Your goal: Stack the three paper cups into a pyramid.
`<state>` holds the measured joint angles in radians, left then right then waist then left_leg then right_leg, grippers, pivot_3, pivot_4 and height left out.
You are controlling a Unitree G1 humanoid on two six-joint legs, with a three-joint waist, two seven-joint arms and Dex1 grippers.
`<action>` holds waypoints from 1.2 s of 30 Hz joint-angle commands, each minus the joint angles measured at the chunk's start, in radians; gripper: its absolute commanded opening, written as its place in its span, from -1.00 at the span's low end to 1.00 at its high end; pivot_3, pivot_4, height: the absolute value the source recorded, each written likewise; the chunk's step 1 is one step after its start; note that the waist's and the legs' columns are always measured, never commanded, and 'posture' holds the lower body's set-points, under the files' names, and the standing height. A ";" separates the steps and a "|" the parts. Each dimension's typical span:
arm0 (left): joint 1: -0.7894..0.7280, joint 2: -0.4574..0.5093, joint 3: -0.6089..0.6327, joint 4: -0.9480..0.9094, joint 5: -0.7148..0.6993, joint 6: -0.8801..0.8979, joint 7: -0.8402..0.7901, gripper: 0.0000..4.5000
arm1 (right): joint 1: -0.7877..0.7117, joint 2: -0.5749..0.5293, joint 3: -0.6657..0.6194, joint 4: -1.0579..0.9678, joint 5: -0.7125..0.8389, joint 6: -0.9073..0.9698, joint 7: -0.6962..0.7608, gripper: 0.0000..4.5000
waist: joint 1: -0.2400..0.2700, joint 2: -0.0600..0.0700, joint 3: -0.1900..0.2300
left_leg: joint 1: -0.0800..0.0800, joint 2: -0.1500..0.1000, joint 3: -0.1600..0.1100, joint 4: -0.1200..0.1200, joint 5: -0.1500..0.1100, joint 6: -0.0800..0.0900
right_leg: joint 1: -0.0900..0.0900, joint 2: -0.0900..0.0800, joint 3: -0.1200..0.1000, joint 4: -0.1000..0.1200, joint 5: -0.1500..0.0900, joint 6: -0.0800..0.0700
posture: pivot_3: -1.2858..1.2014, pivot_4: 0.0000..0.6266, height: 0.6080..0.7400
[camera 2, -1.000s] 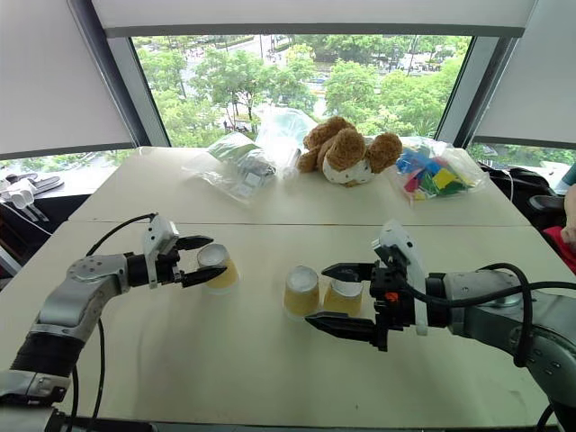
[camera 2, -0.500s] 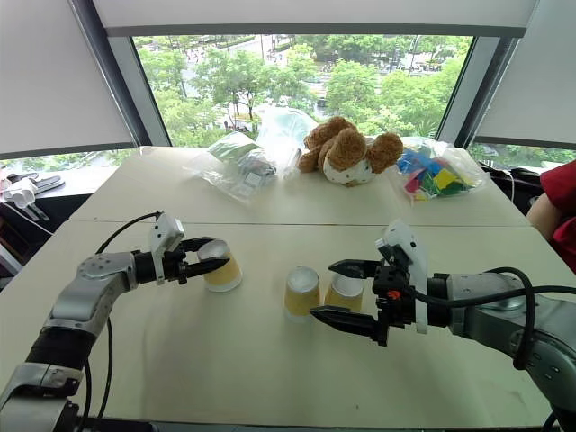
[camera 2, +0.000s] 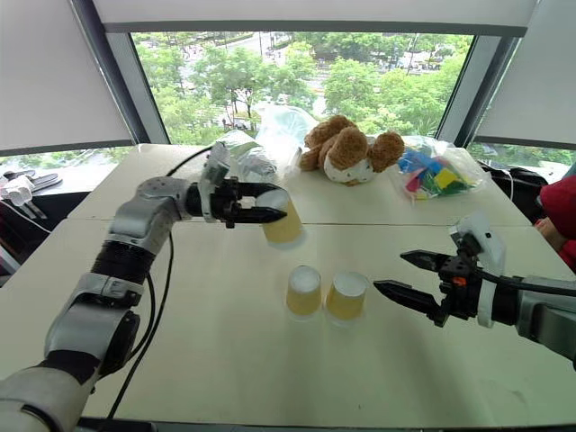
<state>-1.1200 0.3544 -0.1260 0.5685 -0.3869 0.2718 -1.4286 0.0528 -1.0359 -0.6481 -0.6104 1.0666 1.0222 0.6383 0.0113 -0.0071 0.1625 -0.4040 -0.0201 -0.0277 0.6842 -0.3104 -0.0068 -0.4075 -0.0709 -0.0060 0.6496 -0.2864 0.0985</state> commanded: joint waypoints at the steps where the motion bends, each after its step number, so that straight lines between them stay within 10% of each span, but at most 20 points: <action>1: -0.114 -0.078 -0.018 0.083 0.012 -0.053 -0.071 0.05 | 0.046 0.029 -0.095 -0.056 0.013 -0.002 -0.023 1.00 | 0.001 0.000 0.000 | 0.000 0.000 0.000 0.000 0.000 0.000 | 0.000 0.000 0.000 0.000 0.000 0.000 | 0.03 -0.52 1.00; 27: -0.220 -0.215 -0.157 0.397 0.118 -0.276 -0.186 0.05 | 0.119 0.133 -0.049 -0.145 0.006 -0.102 -0.170 1.00 | 0.001 0.000 0.000 | 0.001 0.001 0.000 0.001 -0.001 0.001 | 0.000 0.003 0.003 0.000 0.000 0.001 | 0.03 -0.52 1.00; 31: -0.214 -0.217 -0.160 0.406 0.127 -0.308 -0.186 0.88 | 0.118 0.132 -0.044 -0.145 0.005 -0.111 -0.177 1.00 | 0.001 0.000 0.000 | 0.001 0.001 0.000 0.001 -0.001 0.001 | 0.000 0.003 0.003 0.000 0.000 0.001 | 0.03 -0.52 1.00; 36: -0.220 -0.205 -0.164 0.378 0.084 -0.276 -0.186 0.97 | 0.120 0.126 -0.037 -0.136 -0.006 -0.122 -0.173 1.00 | 0.001 0.000 0.000 | 0.001 0.001 0.000 0.001 -0.001 0.001 | 0.000 0.003 0.003 0.000 0.000 0.001 | 0.03 -0.52 1.00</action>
<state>-1.3133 0.1419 -0.2924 0.9826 -0.2622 -0.0146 -1.6109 0.1791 -0.9103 -0.6782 -0.7413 1.0660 0.9222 0.4647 0.0125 -0.0069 0.1624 -0.4026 -0.0194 -0.0277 0.6848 -0.3110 -0.0056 -0.4073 -0.0677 -0.0027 0.6496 -0.2867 0.0992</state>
